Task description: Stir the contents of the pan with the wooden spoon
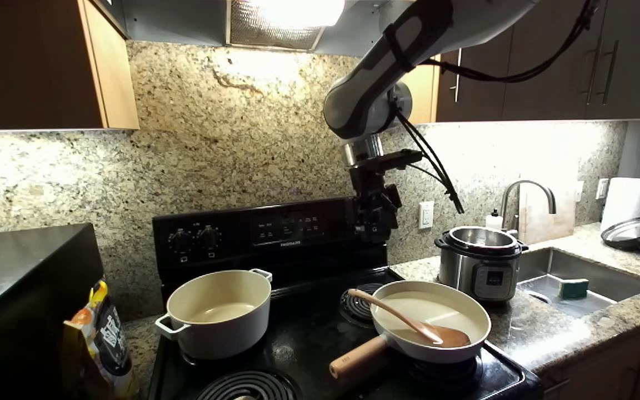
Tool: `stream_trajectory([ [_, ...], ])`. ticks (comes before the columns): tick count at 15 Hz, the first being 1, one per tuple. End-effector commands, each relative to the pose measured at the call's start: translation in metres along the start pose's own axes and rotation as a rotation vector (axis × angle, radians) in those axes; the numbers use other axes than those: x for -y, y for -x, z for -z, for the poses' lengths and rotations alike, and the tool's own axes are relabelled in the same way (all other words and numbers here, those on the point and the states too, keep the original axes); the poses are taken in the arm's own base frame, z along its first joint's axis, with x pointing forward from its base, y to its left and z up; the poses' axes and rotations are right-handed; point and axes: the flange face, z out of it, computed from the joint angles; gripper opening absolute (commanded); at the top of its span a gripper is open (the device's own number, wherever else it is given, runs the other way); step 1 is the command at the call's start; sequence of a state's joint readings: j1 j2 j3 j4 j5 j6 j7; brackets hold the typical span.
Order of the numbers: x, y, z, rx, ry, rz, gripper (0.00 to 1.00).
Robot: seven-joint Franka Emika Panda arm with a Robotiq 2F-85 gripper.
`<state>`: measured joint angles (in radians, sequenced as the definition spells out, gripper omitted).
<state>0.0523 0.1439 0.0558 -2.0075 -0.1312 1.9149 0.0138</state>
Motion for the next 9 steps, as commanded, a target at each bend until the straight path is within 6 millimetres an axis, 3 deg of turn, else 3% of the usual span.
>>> stream_trajectory([
  [1, -0.026, -0.030, -0.024, 0.016, -0.002, 0.117, 1.00],
  [5, -0.048, -0.048, -0.062, 0.059, 0.051, 0.322, 1.00],
  [9, -0.040, -0.043, -0.084, -0.072, 0.100, 0.458, 1.00],
])
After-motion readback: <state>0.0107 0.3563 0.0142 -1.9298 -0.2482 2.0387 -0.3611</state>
